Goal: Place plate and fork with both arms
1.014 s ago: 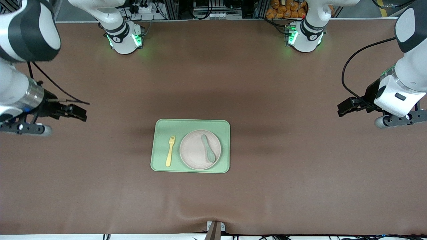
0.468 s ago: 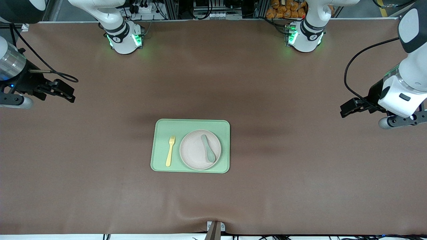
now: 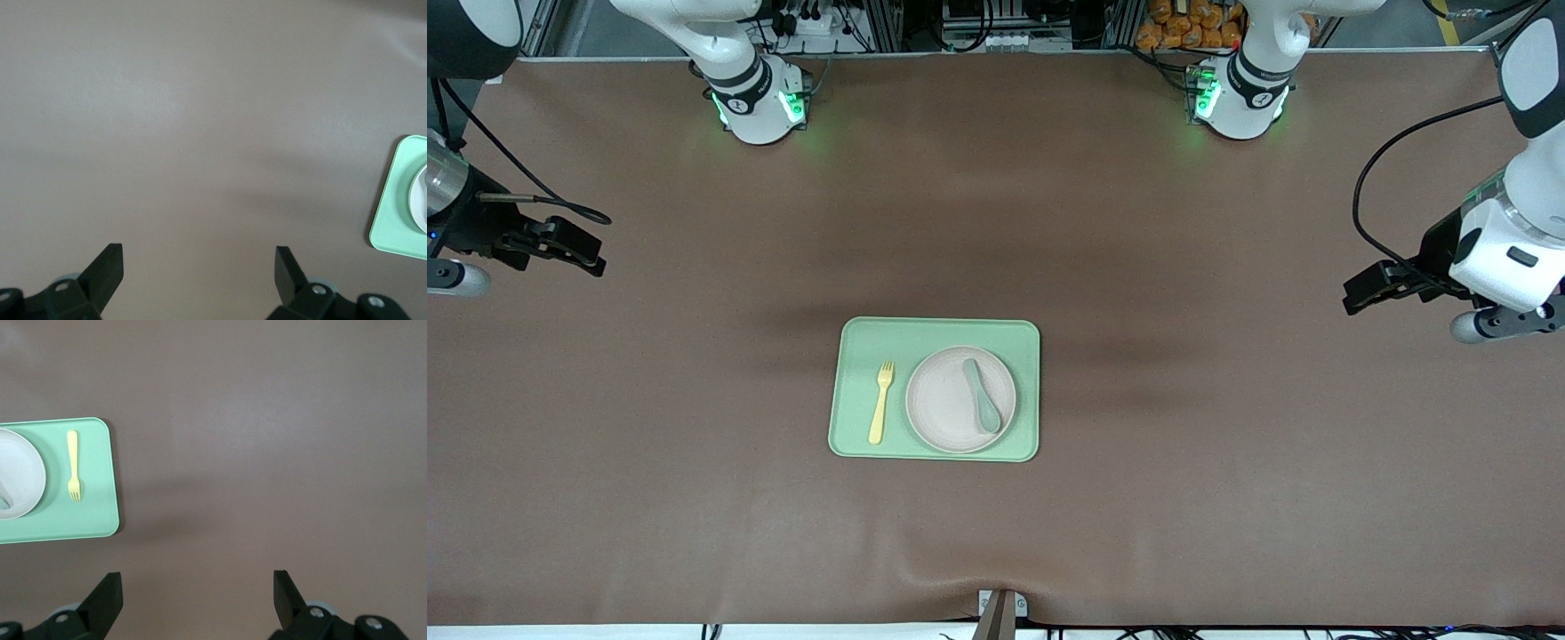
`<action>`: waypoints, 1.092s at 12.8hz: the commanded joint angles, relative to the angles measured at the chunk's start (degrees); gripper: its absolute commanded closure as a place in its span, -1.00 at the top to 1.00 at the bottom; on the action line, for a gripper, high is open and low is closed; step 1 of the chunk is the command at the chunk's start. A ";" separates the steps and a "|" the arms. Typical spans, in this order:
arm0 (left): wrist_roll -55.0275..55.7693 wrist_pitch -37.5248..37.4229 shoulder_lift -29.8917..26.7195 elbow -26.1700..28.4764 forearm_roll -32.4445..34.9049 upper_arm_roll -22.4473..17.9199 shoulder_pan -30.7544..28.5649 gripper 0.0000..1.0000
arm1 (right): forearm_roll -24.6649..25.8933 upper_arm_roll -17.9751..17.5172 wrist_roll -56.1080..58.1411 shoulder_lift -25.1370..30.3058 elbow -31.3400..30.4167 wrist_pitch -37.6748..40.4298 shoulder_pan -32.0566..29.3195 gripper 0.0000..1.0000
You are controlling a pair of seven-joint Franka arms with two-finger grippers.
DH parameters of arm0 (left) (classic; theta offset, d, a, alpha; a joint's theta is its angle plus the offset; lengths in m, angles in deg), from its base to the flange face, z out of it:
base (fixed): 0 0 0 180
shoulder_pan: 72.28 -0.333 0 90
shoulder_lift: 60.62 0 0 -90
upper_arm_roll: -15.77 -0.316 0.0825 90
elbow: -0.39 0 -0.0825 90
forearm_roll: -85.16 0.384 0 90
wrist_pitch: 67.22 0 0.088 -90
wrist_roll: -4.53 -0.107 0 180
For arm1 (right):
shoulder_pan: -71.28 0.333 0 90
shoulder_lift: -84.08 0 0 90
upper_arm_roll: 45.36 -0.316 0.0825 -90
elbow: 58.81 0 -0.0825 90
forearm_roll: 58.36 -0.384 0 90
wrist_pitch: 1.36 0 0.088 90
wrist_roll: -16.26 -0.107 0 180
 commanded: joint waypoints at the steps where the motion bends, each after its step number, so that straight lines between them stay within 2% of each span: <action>1: -0.10 0.22 -0.41 -0.29 -0.33 0.25 -0.56 1.00 | -0.62 -0.71 0.86 4.86 -6.67 -3.07 -1.34 1.00; 3: -0.54 0.22 -0.41 -0.29 0.28 0.25 -0.39 1.00 | -0.44 -0.71 1.03 5.76 -7.76 -3.69 -1.34 1.00; 5: -0.80 -0.13 -1.02 -0.21 0.38 0.25 -0.47 1.00 | 0.08 -0.62 4.18 3.31 -2.86 -2.73 -2.30 1.00; 7: -0.63 0.04 -0.59 -0.29 -0.15 0.25 -0.47 1.00 | -0.53 -0.71 4.73 2.24 -0.73 -0.28 -2.75 1.00; 14: -3.09 -1.45 -1.20 -0.12 0.46 0.25 -0.39 1.00 | -0.44 -0.80 4.55 2.24 0.86 0.70 -2.75 1.00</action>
